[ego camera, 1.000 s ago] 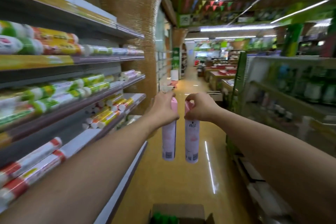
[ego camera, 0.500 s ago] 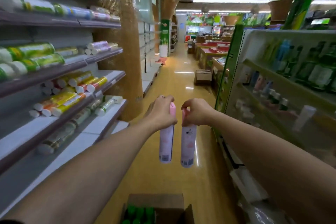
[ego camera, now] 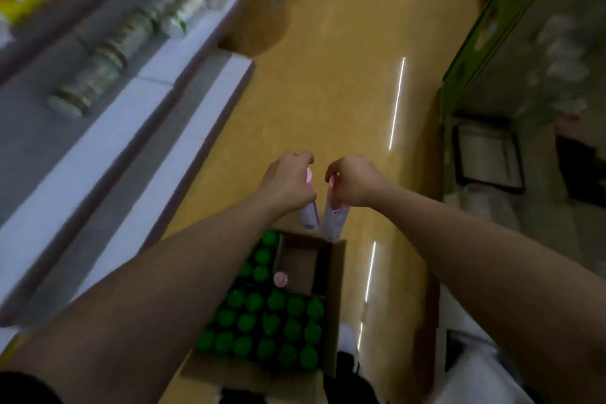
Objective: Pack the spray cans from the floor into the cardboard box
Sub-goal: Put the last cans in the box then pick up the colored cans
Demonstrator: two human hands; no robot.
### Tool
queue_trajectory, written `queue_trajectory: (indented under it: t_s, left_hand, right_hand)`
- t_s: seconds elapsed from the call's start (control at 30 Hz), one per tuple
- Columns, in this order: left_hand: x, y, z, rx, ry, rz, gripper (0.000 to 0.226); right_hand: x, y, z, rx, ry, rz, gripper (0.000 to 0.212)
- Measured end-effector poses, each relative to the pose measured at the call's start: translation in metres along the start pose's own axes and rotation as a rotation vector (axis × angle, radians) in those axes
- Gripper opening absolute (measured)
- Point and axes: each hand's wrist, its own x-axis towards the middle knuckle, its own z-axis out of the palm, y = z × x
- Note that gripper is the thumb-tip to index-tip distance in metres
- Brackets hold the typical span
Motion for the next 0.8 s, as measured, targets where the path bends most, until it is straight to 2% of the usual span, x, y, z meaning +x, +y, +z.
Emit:
queue_trajectory:
  t_s: [0.2,0.27,0.5,0.8]
  left_hand:
    - [0.023,-0.07,0.151,-0.003,-0.243,0.042,0.021]
    - [0.022,-0.094,0.199,-0.003,-0.278,0.034,0.016]
    - [0.016,-0.167,0.34,0.002,-0.367,-0.014,0.037]
    - [0.02,-0.227,0.44,0.043,-0.475,0.02,0.028]
  right_hand:
    - [0.064,0.059,0.172,0.119,-0.056,0.078,0.007]
    - [0.073,0.073,0.225,0.15,-0.059,0.102,0.007]
    - [0.107,0.111,0.372,0.231,-0.086,0.172,0.013]
    - [0.134,0.133,0.478,0.266,-0.161,0.192,0.013]
